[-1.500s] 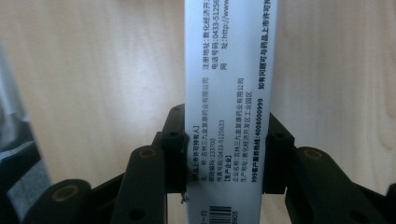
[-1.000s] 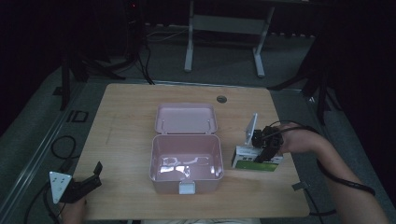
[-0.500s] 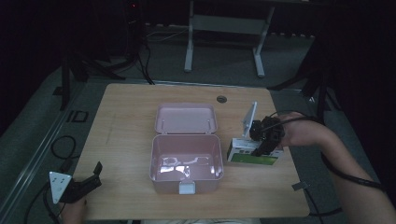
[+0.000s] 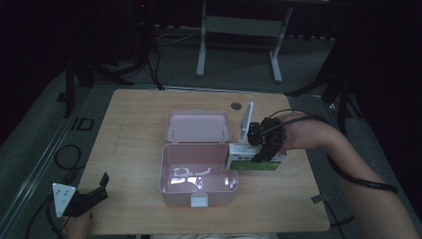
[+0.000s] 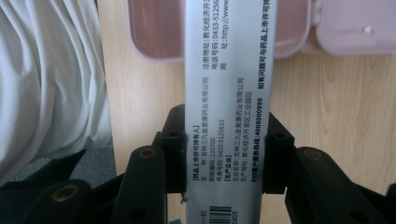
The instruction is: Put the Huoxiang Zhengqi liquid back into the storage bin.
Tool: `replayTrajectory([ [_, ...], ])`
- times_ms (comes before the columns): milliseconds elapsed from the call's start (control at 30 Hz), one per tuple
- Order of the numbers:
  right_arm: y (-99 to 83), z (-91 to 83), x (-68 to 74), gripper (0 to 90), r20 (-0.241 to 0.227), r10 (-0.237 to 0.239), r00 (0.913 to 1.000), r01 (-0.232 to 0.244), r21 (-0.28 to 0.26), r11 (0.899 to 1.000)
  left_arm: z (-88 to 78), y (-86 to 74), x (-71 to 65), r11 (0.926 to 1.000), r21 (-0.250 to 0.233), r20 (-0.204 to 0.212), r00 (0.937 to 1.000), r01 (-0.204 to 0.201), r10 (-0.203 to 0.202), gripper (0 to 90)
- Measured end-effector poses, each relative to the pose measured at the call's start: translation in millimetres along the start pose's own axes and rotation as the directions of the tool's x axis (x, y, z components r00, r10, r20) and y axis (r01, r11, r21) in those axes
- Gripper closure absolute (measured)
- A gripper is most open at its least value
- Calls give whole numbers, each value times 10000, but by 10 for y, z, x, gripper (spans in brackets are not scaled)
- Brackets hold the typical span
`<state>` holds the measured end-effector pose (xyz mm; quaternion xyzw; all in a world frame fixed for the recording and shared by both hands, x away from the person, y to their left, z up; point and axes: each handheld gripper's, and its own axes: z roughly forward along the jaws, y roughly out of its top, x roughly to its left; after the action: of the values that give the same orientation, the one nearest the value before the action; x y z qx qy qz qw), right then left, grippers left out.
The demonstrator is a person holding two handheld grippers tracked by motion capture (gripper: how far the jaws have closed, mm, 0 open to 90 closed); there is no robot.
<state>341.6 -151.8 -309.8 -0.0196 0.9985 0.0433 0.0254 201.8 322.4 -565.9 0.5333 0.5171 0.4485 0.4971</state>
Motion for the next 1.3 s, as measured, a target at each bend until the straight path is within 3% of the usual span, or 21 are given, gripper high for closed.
replayTrajectory([
  [400,483,156,-25,616,-269,-552,9981,548,-175,9983,-1,0,0,10000,-8,20,10000,-8,8,2],
  [667,791,196,-26,617,-106,-805,9967,796,-654,9947,-1,-1,1,10000,-15,42,10000,0,1,2],
  [833,969,302,-5,616,-343,-958,9948,938,-569,9940,-1,0,2,10000,-8,49,10000,-3,3,2],
  [1100,1086,520,5,616,-581,-1007,9932,988,-347,9945,-1,0,2,10000,-7,54,10000,-6,6,2],
  [1300,1105,721,-27,616,-645,-779,9949,755,-380,9964,0,-1,1,10000,-14,59,10000,-14,14,2],
])
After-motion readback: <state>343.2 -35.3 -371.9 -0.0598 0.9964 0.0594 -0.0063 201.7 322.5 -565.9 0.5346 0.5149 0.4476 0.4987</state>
